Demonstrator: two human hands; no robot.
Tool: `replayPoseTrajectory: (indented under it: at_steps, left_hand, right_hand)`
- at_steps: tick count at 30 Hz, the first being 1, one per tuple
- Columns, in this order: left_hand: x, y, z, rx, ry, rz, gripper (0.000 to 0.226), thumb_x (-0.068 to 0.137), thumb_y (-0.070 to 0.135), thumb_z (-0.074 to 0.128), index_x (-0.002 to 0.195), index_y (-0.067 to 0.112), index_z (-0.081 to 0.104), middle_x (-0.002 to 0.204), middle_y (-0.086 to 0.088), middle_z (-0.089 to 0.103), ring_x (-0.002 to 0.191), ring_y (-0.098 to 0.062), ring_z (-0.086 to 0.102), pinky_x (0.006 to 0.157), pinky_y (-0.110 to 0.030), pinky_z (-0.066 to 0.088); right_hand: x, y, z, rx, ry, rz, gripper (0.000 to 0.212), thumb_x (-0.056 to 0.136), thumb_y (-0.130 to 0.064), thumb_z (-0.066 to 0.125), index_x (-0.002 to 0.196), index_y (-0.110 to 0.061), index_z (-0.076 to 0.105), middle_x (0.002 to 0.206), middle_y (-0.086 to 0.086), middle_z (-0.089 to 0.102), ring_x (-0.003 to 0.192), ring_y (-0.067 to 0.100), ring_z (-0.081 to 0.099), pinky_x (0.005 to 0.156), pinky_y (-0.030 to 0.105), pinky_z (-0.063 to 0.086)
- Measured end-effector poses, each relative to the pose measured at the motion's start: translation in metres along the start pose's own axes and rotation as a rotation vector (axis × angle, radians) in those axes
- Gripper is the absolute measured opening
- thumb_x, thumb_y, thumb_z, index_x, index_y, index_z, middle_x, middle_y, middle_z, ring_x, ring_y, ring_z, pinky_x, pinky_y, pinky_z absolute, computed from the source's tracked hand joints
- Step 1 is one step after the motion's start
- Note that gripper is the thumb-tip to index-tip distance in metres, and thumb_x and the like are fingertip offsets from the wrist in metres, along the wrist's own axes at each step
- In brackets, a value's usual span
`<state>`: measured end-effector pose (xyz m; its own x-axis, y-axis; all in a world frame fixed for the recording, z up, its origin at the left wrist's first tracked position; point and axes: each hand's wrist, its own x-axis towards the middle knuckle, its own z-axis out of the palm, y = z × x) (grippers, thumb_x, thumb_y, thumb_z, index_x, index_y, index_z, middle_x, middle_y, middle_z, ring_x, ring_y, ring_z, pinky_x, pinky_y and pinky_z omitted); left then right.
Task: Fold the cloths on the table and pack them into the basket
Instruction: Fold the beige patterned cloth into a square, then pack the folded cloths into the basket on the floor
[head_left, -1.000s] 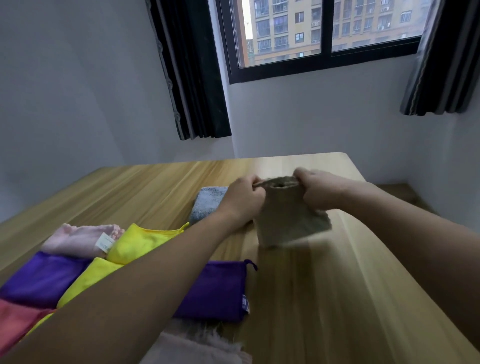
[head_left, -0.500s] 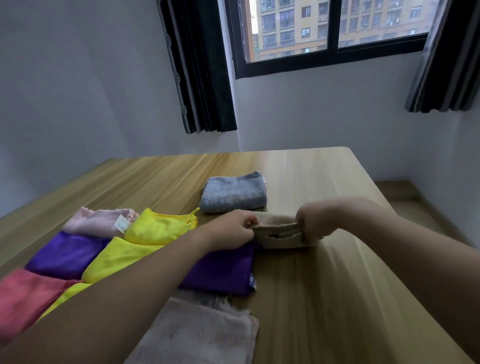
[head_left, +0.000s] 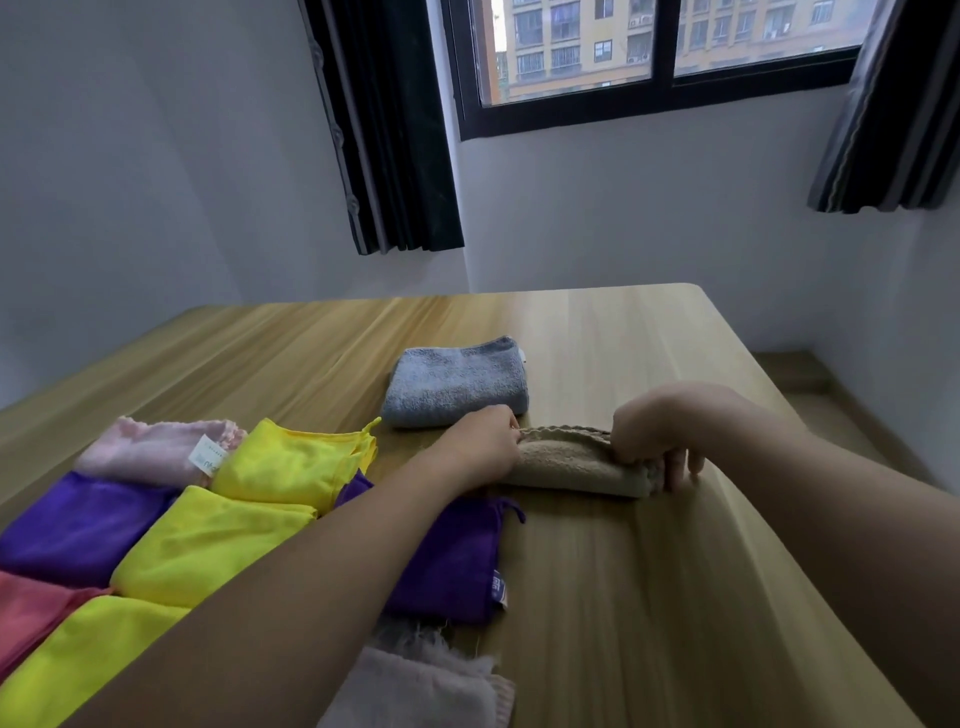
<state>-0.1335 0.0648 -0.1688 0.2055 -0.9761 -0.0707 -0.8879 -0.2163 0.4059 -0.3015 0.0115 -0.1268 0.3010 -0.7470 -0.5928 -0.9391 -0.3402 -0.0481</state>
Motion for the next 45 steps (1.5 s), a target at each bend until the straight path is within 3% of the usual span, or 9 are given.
replayPoseTrajectory:
  at_steps: [4, 9, 19, 23, 28, 32, 35, 39, 45]
  left_hand:
    - [0.01, -0.002, 0.001, 0.078, -0.065, -0.007, 0.022, 0.1, 0.023, 0.043, 0.114, 0.009, 0.051, 0.113, -0.011, 0.062, 0.104, -0.026, 0.057, 0.078, -0.032, 0.041]
    - [0.02, -0.002, 0.003, 0.119, -0.091, -0.017, 0.026, 0.101, 0.025, 0.042, 0.116, 0.006, 0.051, 0.117, -0.015, 0.061, 0.108, -0.028, 0.057, 0.08, -0.032, 0.039]
    - [-0.012, -0.017, -0.031, -0.067, -0.134, 0.039, 0.024, 0.096, 0.025, 0.052, 0.119, 0.015, 0.05, 0.105, -0.007, 0.062, 0.086, -0.019, 0.061, 0.072, -0.031, 0.047]
    - [-0.048, -0.033, -0.071, -0.152, -0.263, 0.047, 0.045, 0.086, 0.009, 0.059, 0.128, 0.018, 0.046, 0.111, -0.007, 0.064, 0.092, -0.02, 0.066, 0.087, -0.037, 0.054]
    - [-0.087, -0.043, -0.083, 0.316, -0.465, -0.011, 0.063, 0.083, 0.036, 0.07, 0.139, 0.023, 0.045, 0.136, 0.004, 0.052, 0.119, -0.017, 0.053, 0.097, -0.033, 0.047]
    - [-0.092, -0.047, -0.06, 0.549, -0.4, 0.041, 0.069, 0.08, 0.05, 0.069, 0.139, 0.025, 0.043, 0.135, 0.0, 0.052, 0.117, -0.024, 0.053, 0.096, -0.04, 0.046]
    - [-0.087, -0.047, -0.054, 0.583, -0.374, 0.065, 0.053, 0.078, 0.047, 0.072, 0.121, 0.021, 0.056, 0.122, -0.003, 0.058, 0.107, -0.026, 0.057, 0.087, -0.039, 0.049]
    - [-0.075, -0.043, -0.054, 0.543, -0.467, 0.071, 0.035, 0.074, 0.036, 0.075, 0.102, 0.024, 0.057, 0.112, -0.003, 0.063, 0.096, -0.023, 0.06, 0.079, -0.035, 0.052]
    - [-0.042, -0.042, -0.063, 0.471, -0.599, 0.04, 0.05, 0.073, 0.039, 0.08, 0.116, 0.024, 0.058, 0.108, 0.003, 0.062, 0.092, -0.018, 0.059, 0.056, -0.025, 0.045]
  right_hand:
    - [0.011, 0.001, -0.006, -0.026, -0.05, 0.035, 0.026, 0.095, -0.014, 0.039, 0.085, -0.003, 0.061, 0.08, 0.009, 0.067, 0.066, 0.02, 0.066, 0.047, 0.022, 0.047]
    - [0.03, -0.006, -0.004, -0.148, 0.176, -0.023, 0.035, 0.086, -0.013, 0.048, 0.119, -0.006, 0.058, 0.117, 0.011, 0.064, 0.094, 0.026, 0.067, 0.085, 0.037, 0.056]
    - [0.021, -0.031, 0.025, 0.027, 0.271, -0.137, 0.049, 0.09, -0.032, 0.039, 0.136, -0.015, 0.041, 0.137, 0.012, 0.043, 0.125, 0.03, 0.041, 0.104, 0.042, 0.039]
    - [0.003, -0.04, 0.027, -0.019, 0.358, -0.137, 0.039, 0.093, -0.02, 0.036, 0.128, -0.009, 0.049, 0.13, 0.015, 0.049, 0.118, 0.03, 0.048, 0.096, 0.035, 0.042]
    - [-0.009, -0.053, 0.036, 0.025, 0.453, -0.119, 0.03, 0.093, -0.017, 0.039, 0.12, -0.009, 0.049, 0.127, 0.013, 0.054, 0.112, 0.029, 0.053, 0.084, 0.032, 0.042]
    - [-0.014, -0.054, 0.048, 0.181, 0.362, -0.098, 0.046, 0.091, -0.037, 0.037, 0.127, -0.009, 0.05, 0.129, 0.014, 0.054, 0.113, 0.03, 0.053, 0.084, 0.033, 0.042]
    - [-0.015, -0.051, 0.054, 0.26, 0.299, -0.103, 0.068, 0.084, -0.063, 0.044, 0.124, -0.01, 0.052, 0.118, 0.011, 0.056, 0.1, 0.028, 0.054, 0.078, 0.031, 0.042]
    - [-0.005, -0.046, 0.047, 0.221, 0.287, -0.168, 0.06, 0.089, -0.062, 0.046, 0.116, -0.009, 0.056, 0.117, 0.01, 0.06, 0.101, 0.025, 0.056, 0.074, 0.028, 0.039]
    - [0.04, -0.05, 0.016, 0.51, 0.098, -0.279, 0.044, 0.076, -0.056, 0.07, 0.093, -0.016, 0.064, 0.096, 0.005, 0.068, 0.09, 0.02, 0.064, 0.077, 0.032, 0.053]
